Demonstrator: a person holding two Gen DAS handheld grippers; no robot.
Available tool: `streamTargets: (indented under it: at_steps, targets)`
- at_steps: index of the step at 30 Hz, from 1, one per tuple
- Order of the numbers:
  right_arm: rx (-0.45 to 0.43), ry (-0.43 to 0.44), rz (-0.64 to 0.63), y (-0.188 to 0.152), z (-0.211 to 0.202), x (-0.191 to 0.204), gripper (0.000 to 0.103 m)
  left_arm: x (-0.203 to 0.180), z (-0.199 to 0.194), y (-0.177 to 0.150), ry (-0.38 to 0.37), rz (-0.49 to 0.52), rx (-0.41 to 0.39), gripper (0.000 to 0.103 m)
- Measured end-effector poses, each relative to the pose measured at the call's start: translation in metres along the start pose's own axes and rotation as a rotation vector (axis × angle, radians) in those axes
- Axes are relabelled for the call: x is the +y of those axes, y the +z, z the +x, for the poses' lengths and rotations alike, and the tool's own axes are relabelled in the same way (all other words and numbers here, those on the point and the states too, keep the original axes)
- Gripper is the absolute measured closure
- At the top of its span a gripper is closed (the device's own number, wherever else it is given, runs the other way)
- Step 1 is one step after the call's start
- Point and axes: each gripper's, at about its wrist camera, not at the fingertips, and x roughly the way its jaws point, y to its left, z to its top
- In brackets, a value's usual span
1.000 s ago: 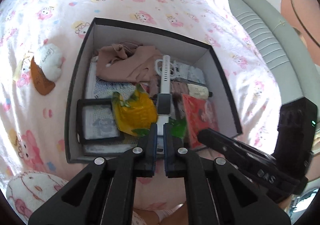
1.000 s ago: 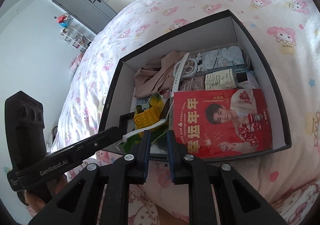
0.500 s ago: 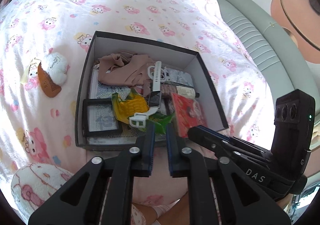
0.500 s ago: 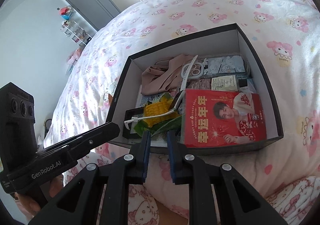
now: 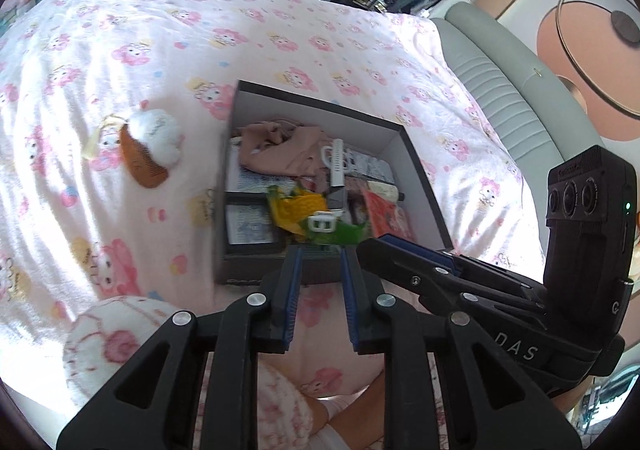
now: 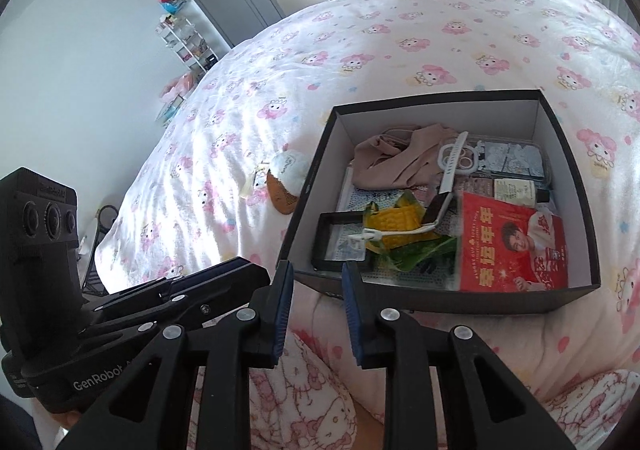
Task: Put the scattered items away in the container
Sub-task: 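Open the left gripper to release the watch into the box, then move the open left gripper back down to the wooden comb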
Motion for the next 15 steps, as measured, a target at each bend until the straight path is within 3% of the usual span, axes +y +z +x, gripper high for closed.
streamTargets:
  at_steps: [15]
  targets:
    - [0.116, 0.101, -0.158, 0.003, 0.077, 0.111, 0.081, 0.119, -0.053, -0.017, 0.105, -0.197, -0.081, 0.084]
